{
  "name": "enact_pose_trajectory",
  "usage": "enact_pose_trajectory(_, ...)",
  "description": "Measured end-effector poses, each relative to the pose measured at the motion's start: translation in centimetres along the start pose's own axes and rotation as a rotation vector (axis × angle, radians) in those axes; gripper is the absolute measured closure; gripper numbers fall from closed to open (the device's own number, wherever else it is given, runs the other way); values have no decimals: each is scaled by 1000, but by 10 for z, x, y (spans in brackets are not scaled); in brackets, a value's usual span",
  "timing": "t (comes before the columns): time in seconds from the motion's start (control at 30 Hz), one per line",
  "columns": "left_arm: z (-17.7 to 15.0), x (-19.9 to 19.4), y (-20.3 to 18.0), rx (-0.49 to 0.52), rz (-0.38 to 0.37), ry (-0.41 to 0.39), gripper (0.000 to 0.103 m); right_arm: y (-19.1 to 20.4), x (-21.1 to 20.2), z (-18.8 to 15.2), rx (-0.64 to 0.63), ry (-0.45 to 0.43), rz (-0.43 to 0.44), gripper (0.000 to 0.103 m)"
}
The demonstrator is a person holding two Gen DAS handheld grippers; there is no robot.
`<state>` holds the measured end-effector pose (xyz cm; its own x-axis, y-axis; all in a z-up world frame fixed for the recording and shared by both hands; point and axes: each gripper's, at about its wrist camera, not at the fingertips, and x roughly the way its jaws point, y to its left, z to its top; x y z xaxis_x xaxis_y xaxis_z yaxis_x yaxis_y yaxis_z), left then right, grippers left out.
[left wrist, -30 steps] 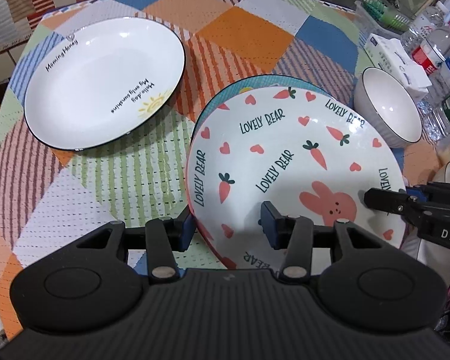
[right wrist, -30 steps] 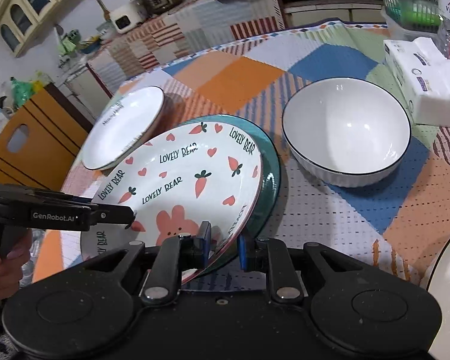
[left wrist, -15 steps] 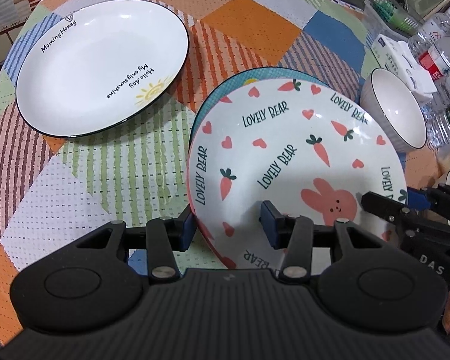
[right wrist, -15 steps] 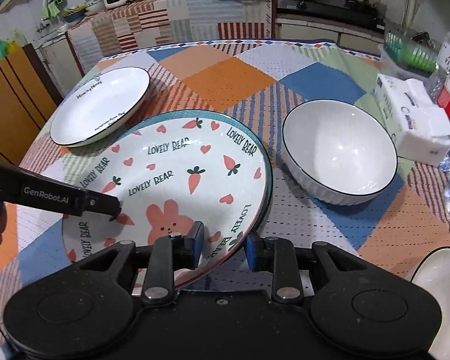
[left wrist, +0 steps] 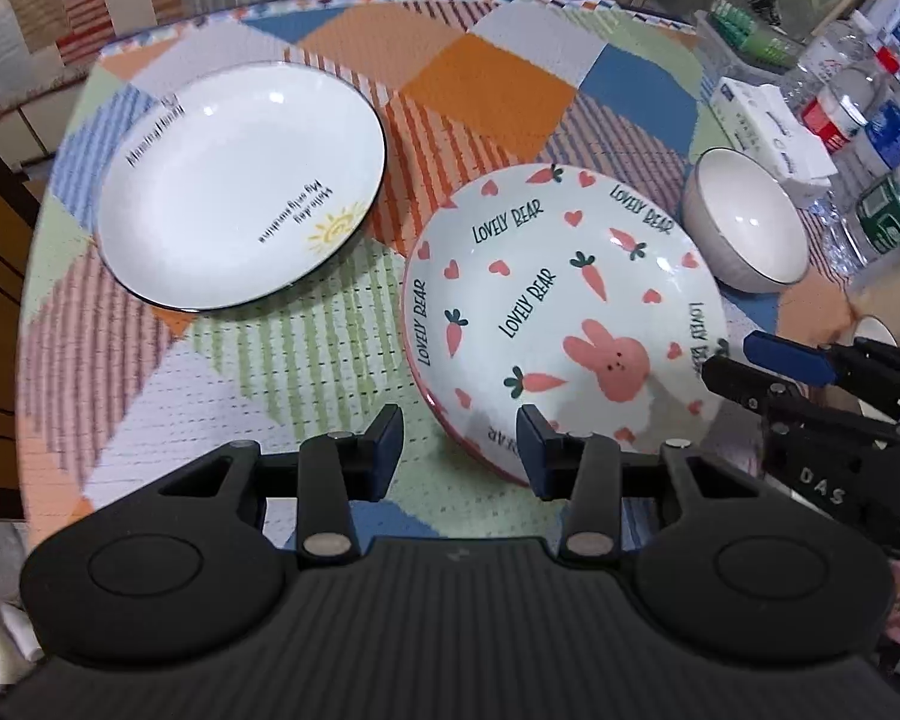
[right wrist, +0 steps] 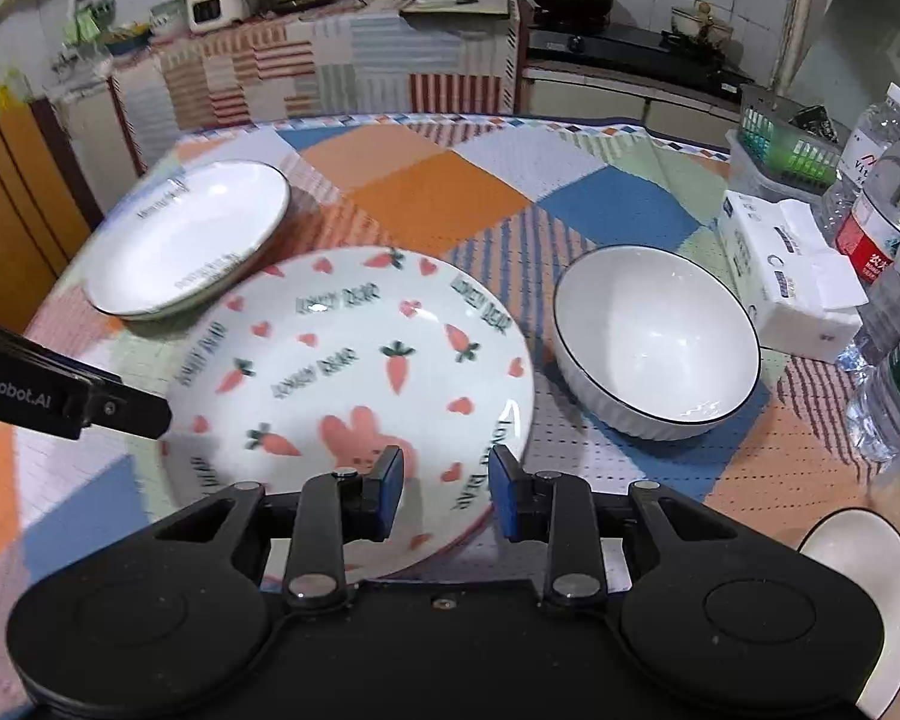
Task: Organize plates and bowls
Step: 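Lower the bunny plate onto the blue egg plate and open both grippers, then grip the white Morning Honey plate rim with the left gripper while the right gripper grips it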
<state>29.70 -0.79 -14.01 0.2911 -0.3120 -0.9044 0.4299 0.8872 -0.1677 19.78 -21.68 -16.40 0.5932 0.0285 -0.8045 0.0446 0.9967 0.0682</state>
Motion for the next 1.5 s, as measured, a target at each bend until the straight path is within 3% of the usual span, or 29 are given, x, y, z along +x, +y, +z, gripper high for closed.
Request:
enact_pose_trajectory(0.13,-4,-28,-7,37,22,-19,62,4,-27,5,0,-18,70,66)
enact_pose_trajectory(0.27,-8,-50,-15,76,57,-33,62,10,-52,10,-32,-41,65,55)
enact_pose_trajectory(0.5,-14,-84,-23,105,71,-50,57,17,-82,22,-41,-53,99,48)
enact_pose_trajectory(0.63,-14,-105,-29,149,63,-86,49,28,-93,31,-80,-68,104,45)
enact_pose_trajectory(0.7,-13,-114,-30,173,66,-95,47,33,-97,35,-101,-83,103,37)
enact_pose_trajectory(0.9,-4,-131,-30,211,90,-132,39,46,-104,51,-135,-133,133,33)
enact_pose_trajectory(1.1,6,-126,-9,172,137,-168,29,55,-99,68,-151,-176,116,28)
enact_pose_trajectory(1.5,7,-83,89,1,241,-275,26,75,-27,86,-110,-252,292,27)
